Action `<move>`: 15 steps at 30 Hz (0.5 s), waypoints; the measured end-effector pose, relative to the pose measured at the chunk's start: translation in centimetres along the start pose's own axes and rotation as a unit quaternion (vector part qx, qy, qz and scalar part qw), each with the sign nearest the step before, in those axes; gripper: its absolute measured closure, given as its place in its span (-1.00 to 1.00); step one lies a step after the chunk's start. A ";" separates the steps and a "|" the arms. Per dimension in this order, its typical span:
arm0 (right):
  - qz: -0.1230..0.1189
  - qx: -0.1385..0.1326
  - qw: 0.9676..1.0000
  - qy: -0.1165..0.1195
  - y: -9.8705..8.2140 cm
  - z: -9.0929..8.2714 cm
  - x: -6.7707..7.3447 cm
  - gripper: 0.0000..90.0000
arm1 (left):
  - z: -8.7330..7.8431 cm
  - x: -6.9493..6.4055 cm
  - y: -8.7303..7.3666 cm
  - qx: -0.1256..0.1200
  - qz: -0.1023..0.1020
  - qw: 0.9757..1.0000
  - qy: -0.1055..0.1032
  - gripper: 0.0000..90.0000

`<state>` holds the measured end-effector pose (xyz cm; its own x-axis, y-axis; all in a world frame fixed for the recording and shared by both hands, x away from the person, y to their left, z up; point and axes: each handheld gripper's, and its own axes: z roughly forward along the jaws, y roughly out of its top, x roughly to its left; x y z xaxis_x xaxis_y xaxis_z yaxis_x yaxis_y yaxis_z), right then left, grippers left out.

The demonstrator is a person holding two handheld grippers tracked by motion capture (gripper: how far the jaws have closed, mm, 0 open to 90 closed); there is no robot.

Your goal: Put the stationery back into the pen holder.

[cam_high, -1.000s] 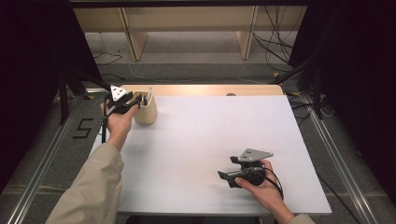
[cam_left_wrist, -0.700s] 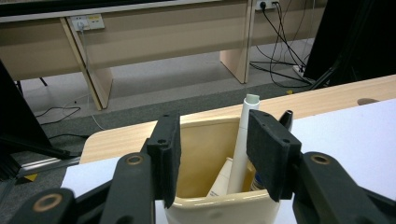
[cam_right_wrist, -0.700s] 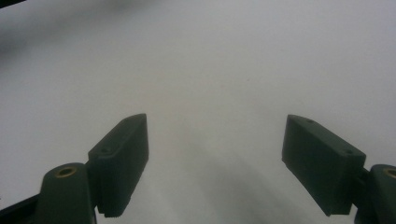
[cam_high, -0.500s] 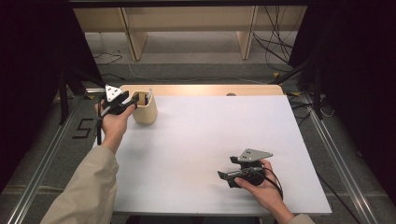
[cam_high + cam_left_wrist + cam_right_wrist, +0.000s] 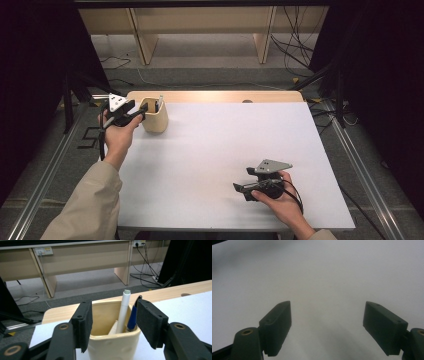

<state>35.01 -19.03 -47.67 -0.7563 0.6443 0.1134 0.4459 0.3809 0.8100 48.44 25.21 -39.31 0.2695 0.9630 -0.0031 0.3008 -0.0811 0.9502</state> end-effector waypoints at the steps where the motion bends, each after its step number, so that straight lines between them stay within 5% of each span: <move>1: 0.001 0.000 1.000 0.000 0.0 0.0 0.0 -0.47 | -0.1 0.0 0.0 0.002 -0.002 1.000 -0.001 0.00; 15: -0.001 -0.001 1.000 0.000 0.0 0.0 0.0 -0.47 | -1.7 -0.7 -0.1 0.006 -0.001 1.000 -0.024 -0.16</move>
<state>34.99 -19.03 -47.65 -0.7568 0.6441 0.1114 0.4435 0.3808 0.8113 46.63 25.02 -38.90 0.3126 0.9497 -0.0212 0.3126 -0.0817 0.9464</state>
